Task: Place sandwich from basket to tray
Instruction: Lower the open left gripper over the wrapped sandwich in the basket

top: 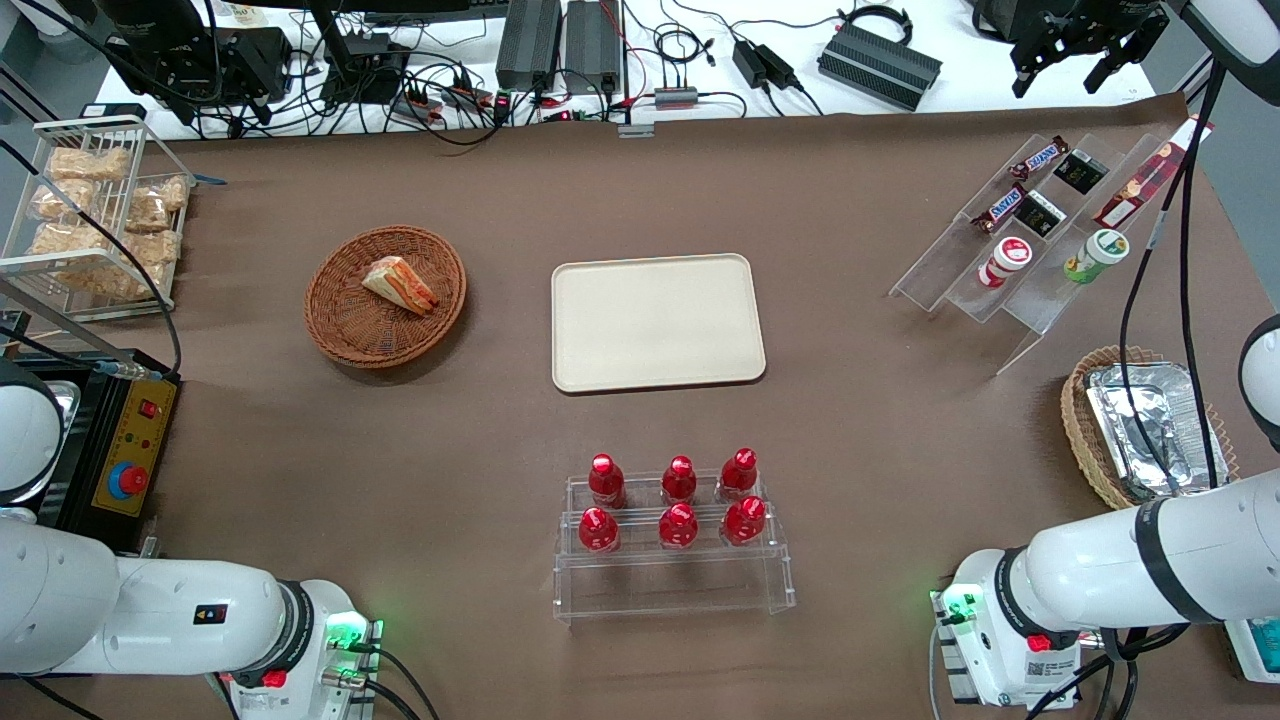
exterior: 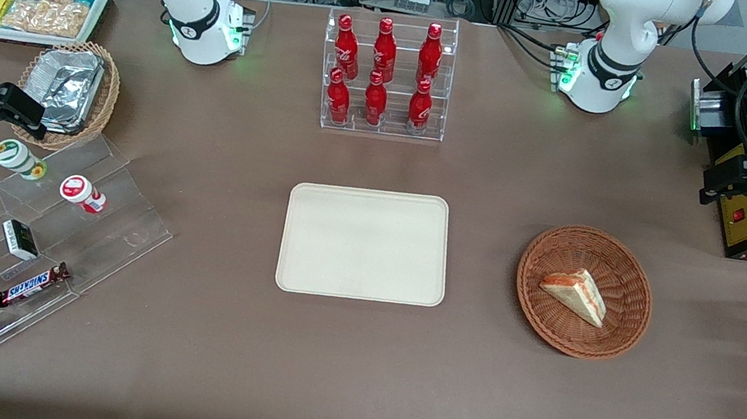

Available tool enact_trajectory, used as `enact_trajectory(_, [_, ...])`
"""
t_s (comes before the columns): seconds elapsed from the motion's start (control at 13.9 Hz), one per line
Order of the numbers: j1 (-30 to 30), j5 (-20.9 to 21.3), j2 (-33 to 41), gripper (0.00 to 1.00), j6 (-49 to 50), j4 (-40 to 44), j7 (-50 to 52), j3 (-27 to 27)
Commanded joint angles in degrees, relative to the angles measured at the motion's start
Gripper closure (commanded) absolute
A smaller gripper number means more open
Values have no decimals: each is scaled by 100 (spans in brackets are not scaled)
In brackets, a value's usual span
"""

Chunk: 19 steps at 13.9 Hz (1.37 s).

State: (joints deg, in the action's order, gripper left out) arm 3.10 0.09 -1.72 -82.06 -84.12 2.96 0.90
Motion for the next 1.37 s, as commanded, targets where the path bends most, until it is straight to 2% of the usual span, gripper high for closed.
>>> enact_trajectory(0.0, [24, 9, -39, 0, 138, 98, 134, -19])
enact_trajectory(0.22, [7, 26, -100, 0, 24, -68, 161, -10])
enact_trajectory(0.43, [51, 26, -135, 0, -843, -840, 283, 51])
enact_trajectory(0.65, [68, 18, -109, 0, -1757, -1543, 1002, 130])
enact_trajectory(0.94, [86, 26, -82, 0, -3374, -2677, 2592, 358])
enact_trajectory(1.29, [130, 35, -126, 0, -4492, -3592, 3745, 376])
